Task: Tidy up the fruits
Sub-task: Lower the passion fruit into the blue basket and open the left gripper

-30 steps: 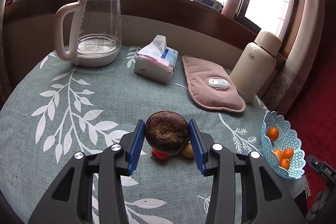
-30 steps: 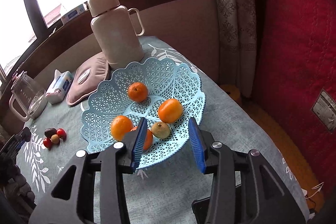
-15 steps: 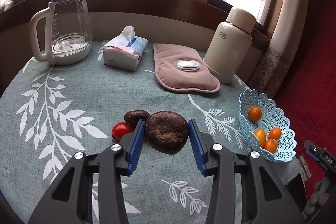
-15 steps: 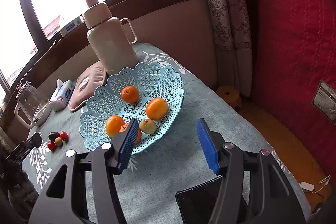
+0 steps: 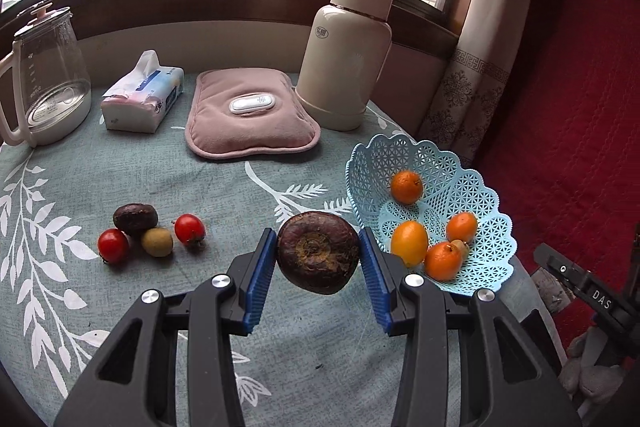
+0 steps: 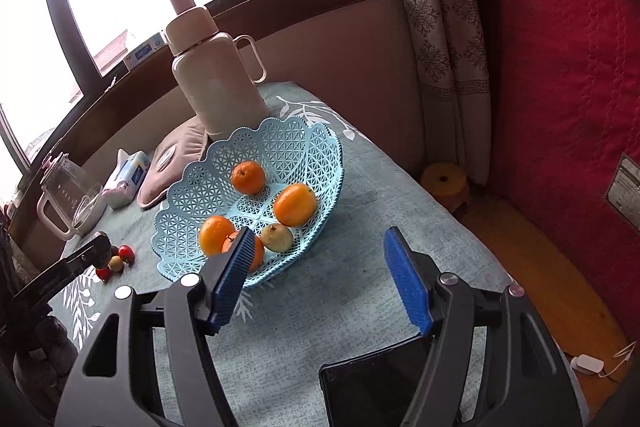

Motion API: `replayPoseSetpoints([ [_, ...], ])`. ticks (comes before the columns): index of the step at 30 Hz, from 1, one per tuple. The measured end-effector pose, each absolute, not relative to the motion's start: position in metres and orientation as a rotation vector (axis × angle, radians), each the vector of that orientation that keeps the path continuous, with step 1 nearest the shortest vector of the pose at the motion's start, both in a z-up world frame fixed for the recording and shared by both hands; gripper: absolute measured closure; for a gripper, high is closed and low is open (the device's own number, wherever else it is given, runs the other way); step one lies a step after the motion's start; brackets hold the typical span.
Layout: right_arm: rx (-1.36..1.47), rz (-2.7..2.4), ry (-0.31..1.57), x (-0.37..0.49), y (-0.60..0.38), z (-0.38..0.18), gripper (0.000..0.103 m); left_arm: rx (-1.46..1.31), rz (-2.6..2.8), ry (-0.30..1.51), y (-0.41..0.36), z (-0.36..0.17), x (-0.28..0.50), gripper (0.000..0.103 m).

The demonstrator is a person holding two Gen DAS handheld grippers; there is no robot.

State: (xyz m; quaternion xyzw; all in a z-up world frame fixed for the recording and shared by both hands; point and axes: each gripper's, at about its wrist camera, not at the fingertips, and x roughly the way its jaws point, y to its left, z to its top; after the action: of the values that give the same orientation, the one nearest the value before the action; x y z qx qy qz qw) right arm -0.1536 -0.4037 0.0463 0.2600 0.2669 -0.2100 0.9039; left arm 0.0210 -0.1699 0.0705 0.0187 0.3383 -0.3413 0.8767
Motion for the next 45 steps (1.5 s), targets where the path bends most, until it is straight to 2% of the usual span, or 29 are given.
replayPoseSetpoints([
  [11,0.537,-0.403,0.545,-0.15,-0.402,0.044,0.033,0.106,-0.789,0.719,-0.217,0.067,0.007,0.06],
  [14,0.549,-0.403,0.538,-0.151,-0.404,0.043,0.028,0.12,-0.804,0.731,-0.227,0.063,0.005,0.06],
  [20,0.564,-0.402,0.534,-0.153,-0.406,0.04,0.027,0.15,-0.814,0.742,-0.241,0.056,0.001,0.06],
  [22,0.571,-0.401,0.534,-0.154,-0.407,0.039,0.027,0.153,-0.821,0.738,-0.243,0.057,0.0,0.055],
  [24,0.578,-0.401,0.533,-0.154,-0.408,0.038,0.027,0.151,-0.82,0.726,-0.244,0.058,-0.001,0.041],
  [25,0.58,-0.401,0.533,-0.155,-0.408,0.037,0.027,0.151,-0.816,0.719,-0.243,0.059,-0.001,0.04],
  [33,0.601,-0.406,0.519,-0.16,-0.41,0.039,0.027,0.134,-0.769,0.731,-0.233,0.057,0.01,0.039],
  [35,0.606,-0.406,0.513,-0.161,-0.41,0.039,0.021,0.14,-0.75,0.73,-0.23,0.057,0.012,0.039],
  [41,0.609,-0.407,0.509,-0.163,-0.408,0.041,0.02,0.148,-0.722,0.731,-0.225,0.055,0.014,0.038],
  [45,0.605,-0.403,0.504,-0.163,-0.406,0.044,0.02,0.147,-0.716,0.726,-0.221,0.056,0.013,0.033],
])
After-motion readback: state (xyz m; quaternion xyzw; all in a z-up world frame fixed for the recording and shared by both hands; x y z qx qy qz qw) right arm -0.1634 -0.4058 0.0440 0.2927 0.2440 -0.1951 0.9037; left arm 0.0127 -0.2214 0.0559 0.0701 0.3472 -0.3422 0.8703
